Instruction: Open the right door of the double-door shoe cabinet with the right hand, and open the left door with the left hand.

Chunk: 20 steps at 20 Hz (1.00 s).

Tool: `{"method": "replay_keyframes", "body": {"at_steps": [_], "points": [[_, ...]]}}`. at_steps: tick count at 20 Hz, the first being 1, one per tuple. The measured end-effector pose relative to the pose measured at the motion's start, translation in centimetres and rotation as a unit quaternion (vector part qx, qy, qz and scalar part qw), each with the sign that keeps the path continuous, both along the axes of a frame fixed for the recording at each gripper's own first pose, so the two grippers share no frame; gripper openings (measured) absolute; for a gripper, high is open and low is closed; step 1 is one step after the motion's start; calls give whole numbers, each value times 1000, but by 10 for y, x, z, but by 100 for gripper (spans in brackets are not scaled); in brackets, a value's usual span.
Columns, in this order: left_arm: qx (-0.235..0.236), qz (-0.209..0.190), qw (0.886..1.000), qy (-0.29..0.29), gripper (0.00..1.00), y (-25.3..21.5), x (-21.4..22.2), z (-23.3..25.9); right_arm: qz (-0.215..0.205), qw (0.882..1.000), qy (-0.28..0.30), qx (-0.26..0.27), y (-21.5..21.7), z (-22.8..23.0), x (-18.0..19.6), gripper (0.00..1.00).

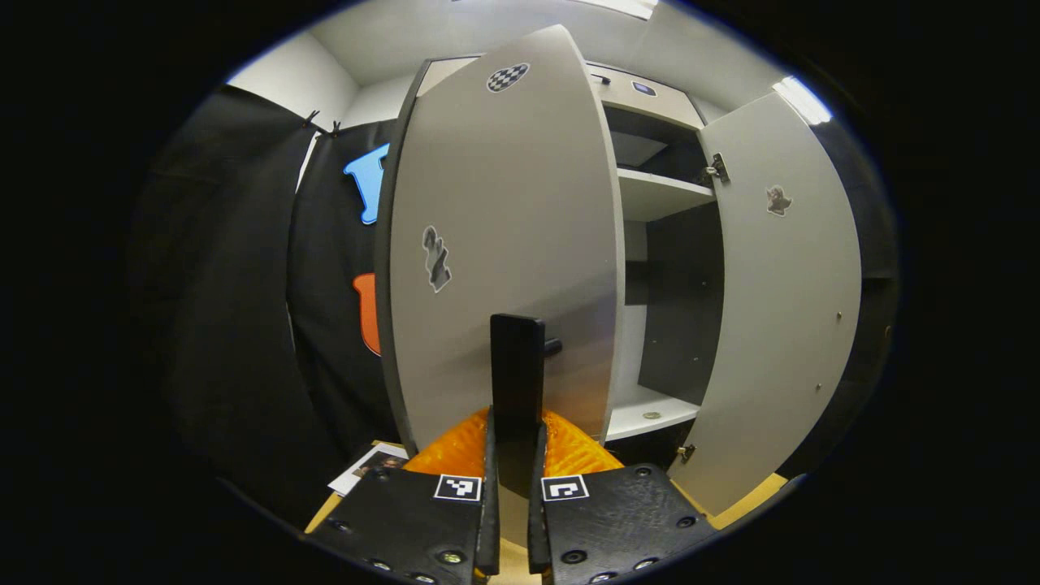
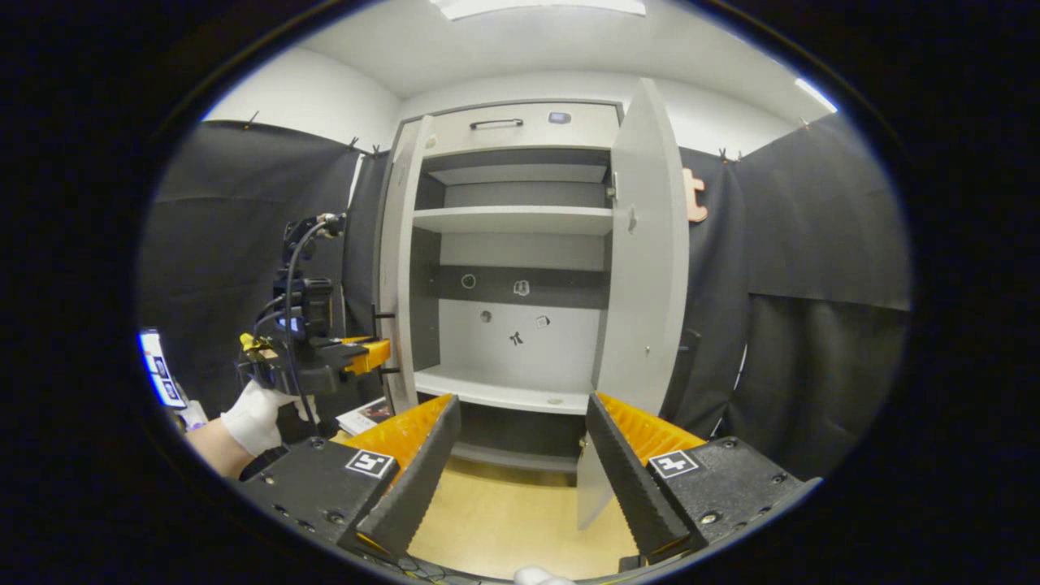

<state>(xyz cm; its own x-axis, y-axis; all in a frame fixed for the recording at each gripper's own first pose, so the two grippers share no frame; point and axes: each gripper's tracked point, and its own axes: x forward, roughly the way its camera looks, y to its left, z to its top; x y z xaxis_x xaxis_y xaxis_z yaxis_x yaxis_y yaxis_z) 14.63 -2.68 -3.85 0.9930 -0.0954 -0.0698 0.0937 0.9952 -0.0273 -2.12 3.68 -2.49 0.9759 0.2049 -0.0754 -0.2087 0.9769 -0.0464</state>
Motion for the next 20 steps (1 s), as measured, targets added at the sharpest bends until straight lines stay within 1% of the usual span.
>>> {"method": "replay_keyframes", "body": {"at_steps": [1,2,5,6,9,10,14,15,16,18,20], "points": [[7,8,1000,-1,13,9,-1,-3,4,1000,0,-1,3,0,0,99],[8,11,1000,-4,6,16,-10,0,8,1000,-1,-2,6,0,0,99],[8,19,1000,0,6,35,-17,-2,23,1000,1,0,20,-1,2,99],[9,23,1000,-4,3,42,-19,-3,28,1000,2,0,25,-1,2,99],[21,48,999,-6,2,72,-25,-6,40,999,2,-2,39,-2,1,99],[22,58,998,-7,0,83,-29,-7,43,999,2,0,44,-2,0,99],[33,87,996,-3,0,126,-34,-13,55,998,6,-1,61,-7,-4,99],[23,79,997,-2,8,134,-34,-14,59,998,6,-1,65,-7,-4,99],[2,73,997,-3,0,138,-34,-13,60,998,6,-1,70,-7,-4,99],[-2,65,998,-3,0,149,-33,-15,59,998,5,-3,76,-7,-6,99],[-1,53,999,-4,0,150,-33,-15,56,998,4,-1,77,-7,-8,99]]}}
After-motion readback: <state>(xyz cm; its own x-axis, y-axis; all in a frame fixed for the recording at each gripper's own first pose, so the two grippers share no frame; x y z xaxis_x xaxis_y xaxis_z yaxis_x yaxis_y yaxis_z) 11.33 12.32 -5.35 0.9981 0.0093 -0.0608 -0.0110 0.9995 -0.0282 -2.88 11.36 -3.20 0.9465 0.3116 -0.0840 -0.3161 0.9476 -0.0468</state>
